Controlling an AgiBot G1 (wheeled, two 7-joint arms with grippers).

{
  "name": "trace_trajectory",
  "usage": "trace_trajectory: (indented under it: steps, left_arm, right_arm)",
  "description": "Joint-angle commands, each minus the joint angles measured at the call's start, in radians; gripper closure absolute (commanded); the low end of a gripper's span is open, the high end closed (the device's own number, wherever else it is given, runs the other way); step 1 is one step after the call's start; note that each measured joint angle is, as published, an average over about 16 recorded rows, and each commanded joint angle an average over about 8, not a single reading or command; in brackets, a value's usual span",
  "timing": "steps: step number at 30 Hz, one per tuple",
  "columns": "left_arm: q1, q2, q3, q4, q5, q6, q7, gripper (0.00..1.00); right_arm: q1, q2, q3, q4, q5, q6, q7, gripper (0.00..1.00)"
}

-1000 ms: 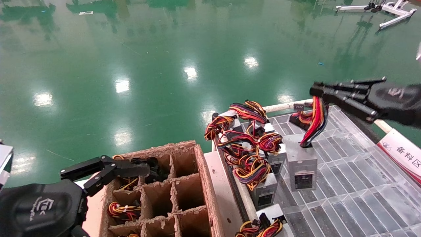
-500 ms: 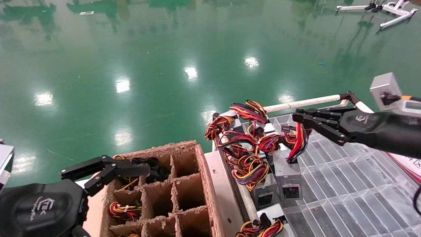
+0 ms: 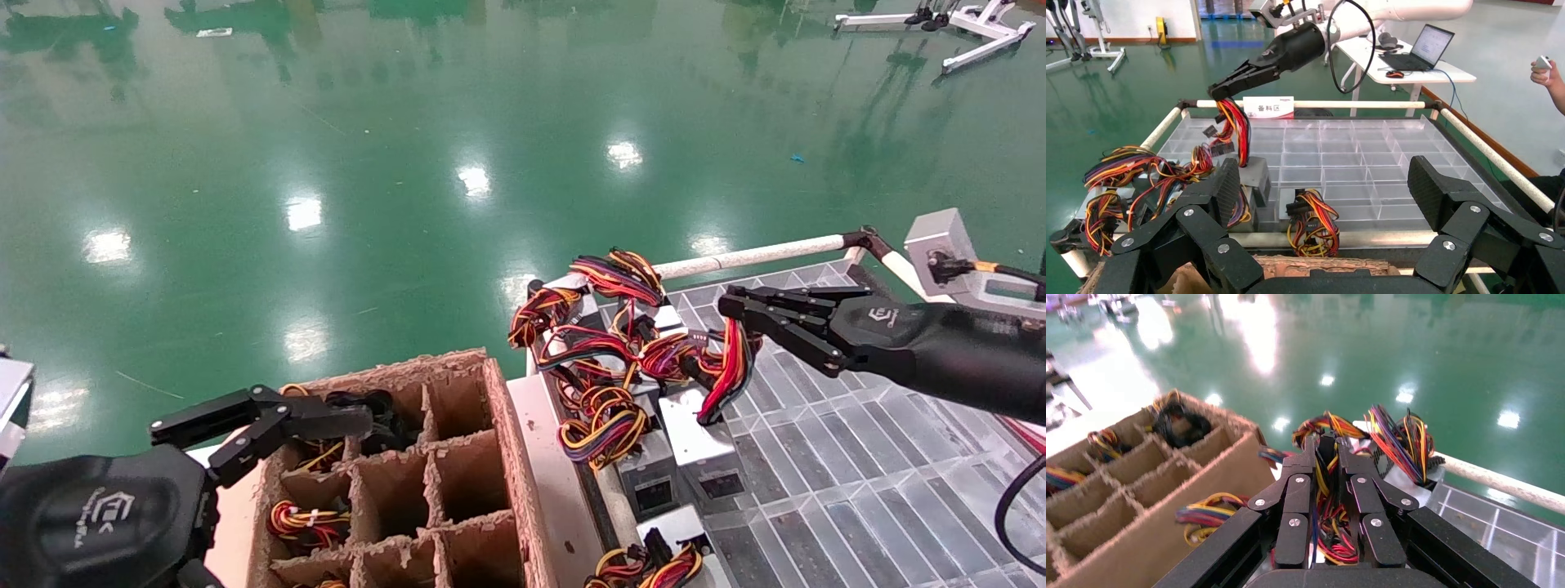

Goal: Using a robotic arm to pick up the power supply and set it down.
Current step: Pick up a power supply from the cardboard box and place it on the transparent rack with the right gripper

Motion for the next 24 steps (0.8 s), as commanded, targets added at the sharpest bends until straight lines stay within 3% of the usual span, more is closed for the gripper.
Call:
trace_trajectory:
  steps: [1,12,24]
  left_arm:
    - [0.0,0.0,0.0,0.0,0.0,0.0,0.0,0.0]
    - [0.0,0.0,0.0,0.0,0.0,0.0,0.0,0.0]
    - [0.0,0.0,0.0,0.0,0.0,0.0,0.0,0.0]
  right_arm:
    - [-0.012,0.0,0.01,-0.007,0.016,-0.007,0.002,1.0]
    - [-0.122,-0.005,0.066,0.0,0.103,-0.013,0.018,1.0]
    - [-0.275,0.052,0.13,0.032,0.207,-0.018,0.019,1.0]
